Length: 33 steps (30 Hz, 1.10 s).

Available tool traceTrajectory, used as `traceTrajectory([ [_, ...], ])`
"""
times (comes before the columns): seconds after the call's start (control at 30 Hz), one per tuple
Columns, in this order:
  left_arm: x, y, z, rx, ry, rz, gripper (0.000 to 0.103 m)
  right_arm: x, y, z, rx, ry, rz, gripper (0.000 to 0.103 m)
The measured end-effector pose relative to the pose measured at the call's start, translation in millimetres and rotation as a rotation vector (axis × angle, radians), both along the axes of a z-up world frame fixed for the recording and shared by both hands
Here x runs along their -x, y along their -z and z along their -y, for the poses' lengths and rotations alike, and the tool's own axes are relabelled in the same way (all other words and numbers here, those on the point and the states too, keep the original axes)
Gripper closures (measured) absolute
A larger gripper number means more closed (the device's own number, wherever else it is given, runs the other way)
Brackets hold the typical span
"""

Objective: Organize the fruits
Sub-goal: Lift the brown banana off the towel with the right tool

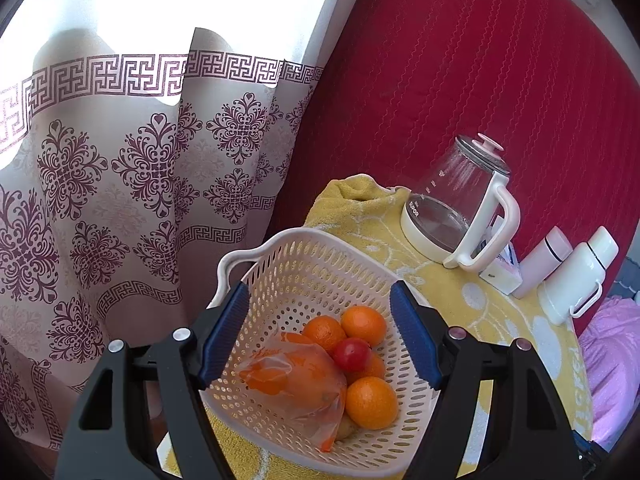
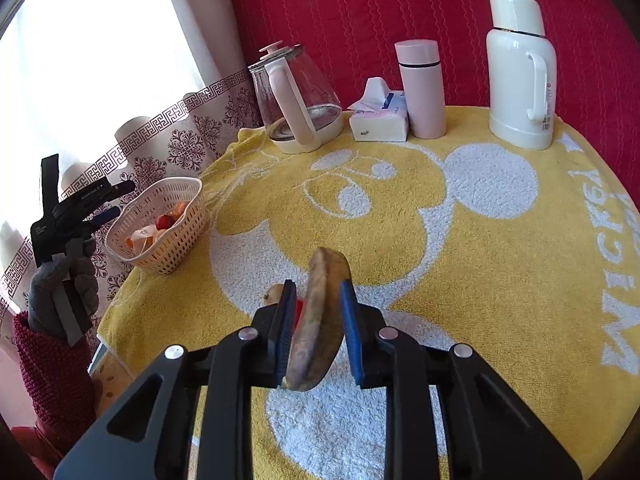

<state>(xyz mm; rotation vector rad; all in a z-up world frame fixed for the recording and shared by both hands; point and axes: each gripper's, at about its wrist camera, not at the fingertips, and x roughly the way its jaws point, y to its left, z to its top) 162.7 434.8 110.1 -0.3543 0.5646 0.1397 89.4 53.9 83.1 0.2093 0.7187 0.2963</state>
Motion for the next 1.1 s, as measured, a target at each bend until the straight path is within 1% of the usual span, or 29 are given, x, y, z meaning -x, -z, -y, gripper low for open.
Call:
traceTrajectory([
  [0.1,1,-2,-4,0.004,-0.008,0.004,0.029,-8,-13,-17,0.051,-0.009,0.043,0.08],
  [0.17,2,-3,-7,0.014,-0.014,0.008,0.029,-15,-13,-17,0.04,0.009,0.027,0.079],
  [0.2,1,-3,-8,0.017,-0.016,0.008,0.029,-17,-10,-15,0.035,0.023,0.013,0.079],
  [0.27,1,-2,-9,0.021,-0.017,0.006,0.029,-17,-2,-8,0.043,0.078,-0.01,0.074],
  [0.3,0,-2,-9,0.022,-0.017,0.003,0.029,-17,4,-2,0.043,0.108,-0.024,0.068],
  [0.33,0,-1,-9,0.022,-0.016,0.001,0.029,-17,10,4,0.037,0.135,-0.04,0.064],
  [0.47,-2,0,-3,0.01,-0.006,-0.004,0.029,-18,36,27,-0.002,0.19,-0.127,0.064],
  [0.63,-4,1,2,-0.001,0.006,-0.009,0.029,-23,52,22,0.005,0.182,-0.159,0.063],
  [0.73,-4,1,0,0.002,0.005,-0.009,0.029,-30,58,12,0.054,0.17,-0.162,0.059],
  [0.87,-4,2,-2,0.009,0.001,-0.011,0.029,-40,66,3,0.108,0.158,-0.183,0.059],
  [1.0,-5,3,-1,0.006,0.005,-0.014,0.029,-45,67,-13,0.219,0.14,-0.159,0.057],
  [1.07,-5,3,-1,0.005,0.008,-0.014,0.029,-47,69,-20,0.279,0.133,-0.144,0.06],
  [1.1,-5,3,0,0.003,0.008,-0.014,0.029,-47,68,-23,0.292,0.127,-0.14,0.064],
])
